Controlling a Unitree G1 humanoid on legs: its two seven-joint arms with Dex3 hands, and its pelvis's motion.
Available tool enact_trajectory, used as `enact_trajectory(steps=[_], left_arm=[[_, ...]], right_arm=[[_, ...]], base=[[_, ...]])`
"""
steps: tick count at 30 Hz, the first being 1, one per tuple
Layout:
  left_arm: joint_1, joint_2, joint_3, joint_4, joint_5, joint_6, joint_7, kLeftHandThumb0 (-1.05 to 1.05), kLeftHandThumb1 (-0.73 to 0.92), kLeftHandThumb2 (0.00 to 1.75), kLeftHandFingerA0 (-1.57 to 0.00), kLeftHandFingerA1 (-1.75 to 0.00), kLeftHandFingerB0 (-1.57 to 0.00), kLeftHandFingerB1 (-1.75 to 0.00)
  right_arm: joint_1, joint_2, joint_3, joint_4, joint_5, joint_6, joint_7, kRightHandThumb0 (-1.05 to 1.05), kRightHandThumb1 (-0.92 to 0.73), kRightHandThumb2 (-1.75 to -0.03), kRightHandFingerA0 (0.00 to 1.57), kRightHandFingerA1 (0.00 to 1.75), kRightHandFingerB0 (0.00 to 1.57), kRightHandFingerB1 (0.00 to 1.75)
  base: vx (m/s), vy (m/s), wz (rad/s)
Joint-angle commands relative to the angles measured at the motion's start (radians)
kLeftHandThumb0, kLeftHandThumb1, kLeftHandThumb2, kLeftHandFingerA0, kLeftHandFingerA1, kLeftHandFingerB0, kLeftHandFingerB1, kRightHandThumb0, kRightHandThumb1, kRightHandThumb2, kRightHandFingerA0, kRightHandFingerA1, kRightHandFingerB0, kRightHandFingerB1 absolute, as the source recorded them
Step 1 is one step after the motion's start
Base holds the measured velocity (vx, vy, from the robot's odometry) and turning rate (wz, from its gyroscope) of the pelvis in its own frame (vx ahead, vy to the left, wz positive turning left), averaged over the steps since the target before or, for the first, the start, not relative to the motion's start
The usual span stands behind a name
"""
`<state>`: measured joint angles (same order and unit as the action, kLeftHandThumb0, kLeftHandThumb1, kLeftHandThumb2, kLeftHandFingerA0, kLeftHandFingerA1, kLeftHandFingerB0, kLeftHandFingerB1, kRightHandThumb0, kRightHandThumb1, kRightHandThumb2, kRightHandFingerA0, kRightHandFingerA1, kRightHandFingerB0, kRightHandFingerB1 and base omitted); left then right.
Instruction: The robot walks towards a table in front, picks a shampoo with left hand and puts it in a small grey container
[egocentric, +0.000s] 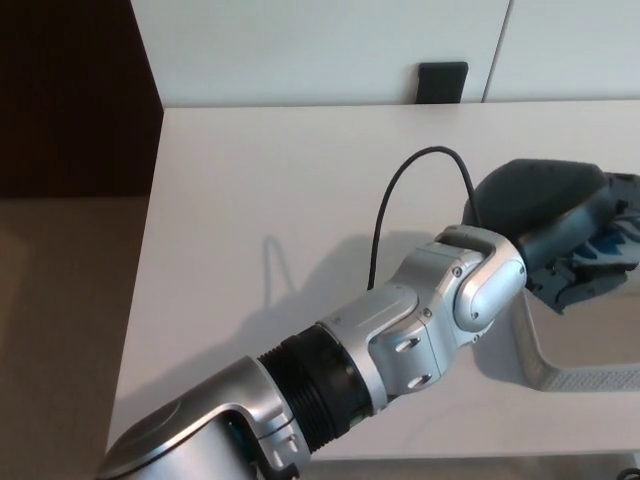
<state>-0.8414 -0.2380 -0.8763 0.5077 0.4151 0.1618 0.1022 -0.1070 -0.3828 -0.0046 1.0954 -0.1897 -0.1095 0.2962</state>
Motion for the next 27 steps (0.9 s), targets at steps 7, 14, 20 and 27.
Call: enact_trajectory(steps=[7, 14, 20, 27], left_arm=[[-0.071, -0.433, -0.074, -0.06, -0.174, 0.015, -0.277, -0.06, 0.92, 1.71, -1.0, -1.75, -0.64, -1.51], [-0.154, -0.389, -0.121, -0.041, -0.084, 0.03, -0.324, -0.13, 0.92, 1.73, -1.02, -1.75, -0.67, -1.54], [-0.144, -0.377, -0.117, -0.052, -0.075, 0.02, -0.322, -0.15, 0.92, 1.73, -0.98, -1.75, -0.61, -1.52], [-0.139, -0.362, -0.107, -0.079, -0.073, 0.04, -0.349, -0.2, 0.92, 1.71, -0.91, -1.75, -0.51, -1.49]], right_arm=[[0.077, -0.063, 0.01, -0.111, -0.012, 0.019, -0.023, -0.47, -0.76, -0.64, 0.66, 0.44, 0.48, 0.38], [0.081, -0.064, 0.011, -0.13, -0.013, 0.03, -0.022, -0.47, -0.76, -0.64, 0.66, 0.44, 0.48, 0.38], [0.077, -0.064, 0.013, -0.137, -0.014, 0.039, -0.021, -0.47, -0.76, -0.64, 0.66, 0.44, 0.48, 0.38], [0.074, -0.065, 0.016, -0.143, -0.016, 0.045, -0.019, -0.47, -0.76, -0.64, 0.66, 0.44, 0.48, 0.38]], base=[[0.0, 0.0, 0.0], [0.0, 0.0, 0.0], [0.0, 0.0, 0.0], [0.0, 0.0, 0.0]])
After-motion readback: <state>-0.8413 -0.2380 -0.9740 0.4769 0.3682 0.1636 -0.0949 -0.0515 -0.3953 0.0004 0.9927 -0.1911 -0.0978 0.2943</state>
